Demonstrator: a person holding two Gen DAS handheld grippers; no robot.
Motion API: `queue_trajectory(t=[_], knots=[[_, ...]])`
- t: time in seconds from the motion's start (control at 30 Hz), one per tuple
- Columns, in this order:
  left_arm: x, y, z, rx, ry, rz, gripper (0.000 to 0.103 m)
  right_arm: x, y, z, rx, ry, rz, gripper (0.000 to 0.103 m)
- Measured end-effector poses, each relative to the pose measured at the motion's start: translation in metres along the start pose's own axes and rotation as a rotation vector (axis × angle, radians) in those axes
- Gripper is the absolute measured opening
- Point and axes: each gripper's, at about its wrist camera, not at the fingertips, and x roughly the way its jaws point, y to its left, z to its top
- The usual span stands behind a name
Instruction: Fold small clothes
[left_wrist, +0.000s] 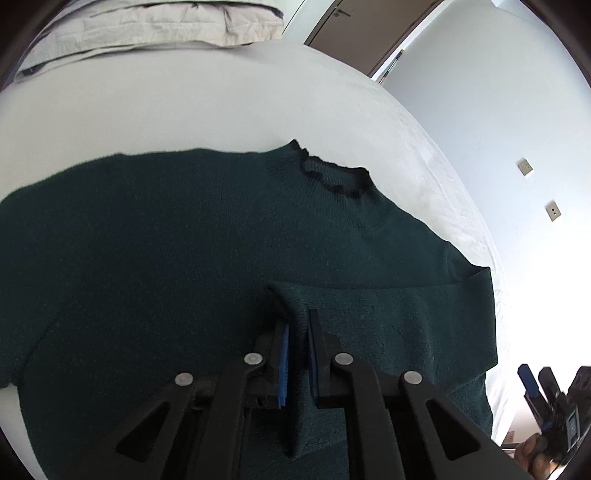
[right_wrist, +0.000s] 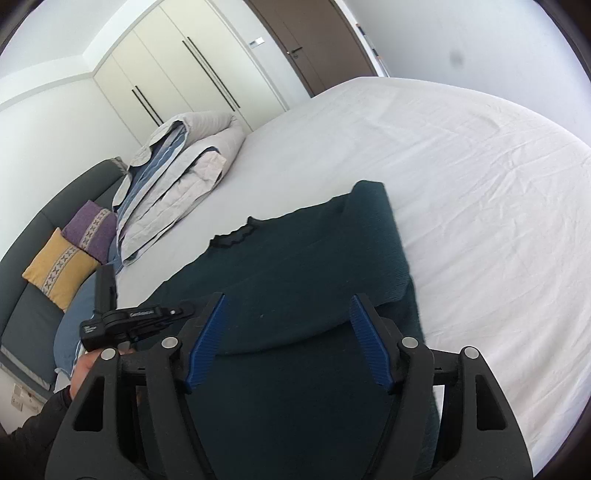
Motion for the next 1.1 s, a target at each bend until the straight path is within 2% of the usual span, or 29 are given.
queue_trajectory(t=[0.13, 0.27, 0.37, 0.43, 0.5, 0.6, 0.67, 0.73, 0.77, 0.8, 0.9, 1.03, 1.1], knots=[[-0.024, -0.003, 0.001, 0.048, -0.128, -0.014, 0.009, 0.009, -0.038, 0.036, 0.068, -0.012, -0.051, 0.063], [-0.034, 0.006, 0.005, 0.045, -0.225, -0.020, 0.009, 0.034, -0.072, 0.074, 0.105, 0.036, -0.095, 0.055], [-0.020, 0.013, 0.006, 0.048, -0.179, 0.010, 0.009, 0.060, -0.089, 0.098, 0.107, 0.070, -0.095, 0.050], [-0.012, 0.021, 0.004, 0.031, -0.168, 0.029, 0.009, 0.082, -0.098, 0.109, 0.111, 0.107, -0.109, 0.044], [-0.011, 0.028, 0.003, -0.011, -0.179, 0.013, 0.009, 0.104, -0.102, 0.116, 0.102, 0.142, -0.109, 0.034], [-0.017, 0.028, 0.005, -0.009, -0.224, 0.007, 0.009, 0.133, -0.101, 0.118, 0.095, 0.184, -0.124, 0.034], [-0.020, 0.026, 0.004, 0.009, -0.238, 0.016, 0.009, 0.149, -0.102, 0.119, 0.105, 0.205, -0.112, 0.034], [-0.018, 0.026, 0.003, 0.013, -0.242, 0.024, 0.009, 0.163, -0.099, 0.116, 0.078, 0.228, -0.137, 0.031], [-0.016, 0.028, 0.003, 0.000, -0.238, 0.025, 0.009, 0.171, -0.099, 0.115, 0.059, 0.245, -0.164, 0.018], [-0.015, 0.031, 0.002, -0.012, -0.235, 0.024, 0.009, 0.177, -0.098, 0.112, 0.054, 0.250, -0.186, 0.011], [-0.011, 0.037, -0.001, -0.026, -0.223, 0.032, 0.010, 0.181, -0.101, 0.111, 0.066, 0.242, -0.188, 0.007], [-0.011, 0.041, -0.007, -0.052, -0.226, 0.050, 0.009, 0.187, -0.091, 0.109, 0.010, 0.235, -0.234, 0.006], [-0.013, 0.046, -0.010, -0.081, -0.238, 0.050, 0.009, 0.189, -0.092, 0.110, 0.037, 0.221, -0.230, 0.005]])
